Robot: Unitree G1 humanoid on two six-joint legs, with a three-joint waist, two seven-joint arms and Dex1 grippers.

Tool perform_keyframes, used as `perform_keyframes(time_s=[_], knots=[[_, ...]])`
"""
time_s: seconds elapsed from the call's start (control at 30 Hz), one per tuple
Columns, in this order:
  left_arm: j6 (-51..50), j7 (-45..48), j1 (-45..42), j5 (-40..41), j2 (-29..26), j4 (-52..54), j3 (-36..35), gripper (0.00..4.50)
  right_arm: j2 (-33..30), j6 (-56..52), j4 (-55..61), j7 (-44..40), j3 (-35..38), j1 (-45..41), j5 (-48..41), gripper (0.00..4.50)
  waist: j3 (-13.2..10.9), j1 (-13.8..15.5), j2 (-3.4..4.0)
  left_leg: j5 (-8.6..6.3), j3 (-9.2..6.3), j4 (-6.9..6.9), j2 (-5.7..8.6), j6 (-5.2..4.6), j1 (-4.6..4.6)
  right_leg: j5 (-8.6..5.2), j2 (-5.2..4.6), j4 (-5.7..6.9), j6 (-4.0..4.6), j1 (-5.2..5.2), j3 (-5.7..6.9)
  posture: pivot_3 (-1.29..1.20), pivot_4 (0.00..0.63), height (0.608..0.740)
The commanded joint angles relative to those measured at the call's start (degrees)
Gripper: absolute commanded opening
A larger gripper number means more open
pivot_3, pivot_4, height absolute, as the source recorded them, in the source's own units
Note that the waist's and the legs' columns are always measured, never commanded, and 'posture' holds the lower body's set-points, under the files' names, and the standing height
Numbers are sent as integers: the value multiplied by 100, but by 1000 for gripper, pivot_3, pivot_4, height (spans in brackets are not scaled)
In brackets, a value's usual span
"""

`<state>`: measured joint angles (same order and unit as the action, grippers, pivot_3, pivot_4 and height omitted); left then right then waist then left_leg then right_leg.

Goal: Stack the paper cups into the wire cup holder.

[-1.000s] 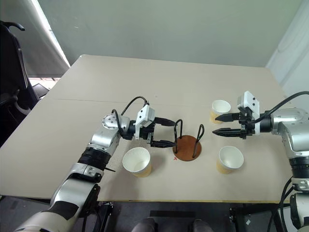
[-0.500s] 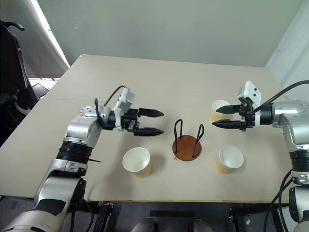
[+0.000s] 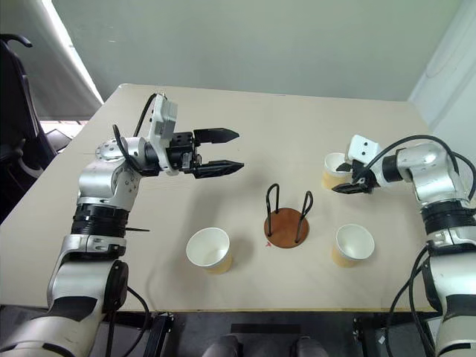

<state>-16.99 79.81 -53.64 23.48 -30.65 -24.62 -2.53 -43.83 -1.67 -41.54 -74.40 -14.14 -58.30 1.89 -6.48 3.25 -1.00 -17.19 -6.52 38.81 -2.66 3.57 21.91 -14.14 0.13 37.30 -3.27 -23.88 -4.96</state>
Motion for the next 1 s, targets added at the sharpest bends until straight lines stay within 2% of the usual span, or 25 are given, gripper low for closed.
perform_keyframes(time_s=[0.03, 0.33, 0.47, 0.63, 0.7, 0.83, 1.0], knots=[[-87, 160, 10, 148, -94, 327, 20, 4469, 12, 311, -333, -8, 55, -316, 141, 2869, -1, 9, 1, 0, -1, 0, 0, 0, 0, 0, -2, 1, 0, 0, 0, 0, 150, 740], [-242, 247, 109, 248, -84, 453, 25, 4469, 219, 657, -1129, 164, 77, -635, 431, 2869, -1, 22, 2, 0, 3, -9, 2, 1, 2, 0, -9, 1, 1, 0, 1, 0, 150, 740], [-296, 276, 143, 273, -108, 500, 25, 4469, 274, 283, -910, -300, 299, -697, 79, 2869, -2, 19, 3, 1, 9, -13, 2, 2, 2, 0, -10, 3, 1, -1, 0, 0, 150, 740], [-344, 324, 179, 280, -133, 532, 30, 4469, 304, -723, -373, -903, 568, -750, -450, 2869, -2, 18, 3, 1, 26, -23, 1, 3, 3, 0, -10, 5, 1, 0, -1, 0, 150, 740], [-329, 347, 188, 271, -134, 530, 45, 4469, 365, -754, -384, -664, 670, -828, -473, 2869, -2, 19, 3, 1, 28, -25, 1, 3, 3, 0, -10, 4, 1, 0, -1, 0, 150, 740], [-340, 474, 214, 314, -151, 559, 75, 4469, 253, -22, -852, 84, 360, -837, 184, 2869, -2, 31, 3, 1, 17, -27, 2, 3, 2, 0, -13, 4, 1, -1, -1, 0, 150, 740], [-289, 838, 293, 479, -235, 637, 45, 4469, 156, 567, -1263, 243, 83, -751, 670, 2869, -2, 41, 4, 1, 15, -31, 9, 3, 3, 0, -23, 5, 1, -1, 3, 0, 150, 740]])
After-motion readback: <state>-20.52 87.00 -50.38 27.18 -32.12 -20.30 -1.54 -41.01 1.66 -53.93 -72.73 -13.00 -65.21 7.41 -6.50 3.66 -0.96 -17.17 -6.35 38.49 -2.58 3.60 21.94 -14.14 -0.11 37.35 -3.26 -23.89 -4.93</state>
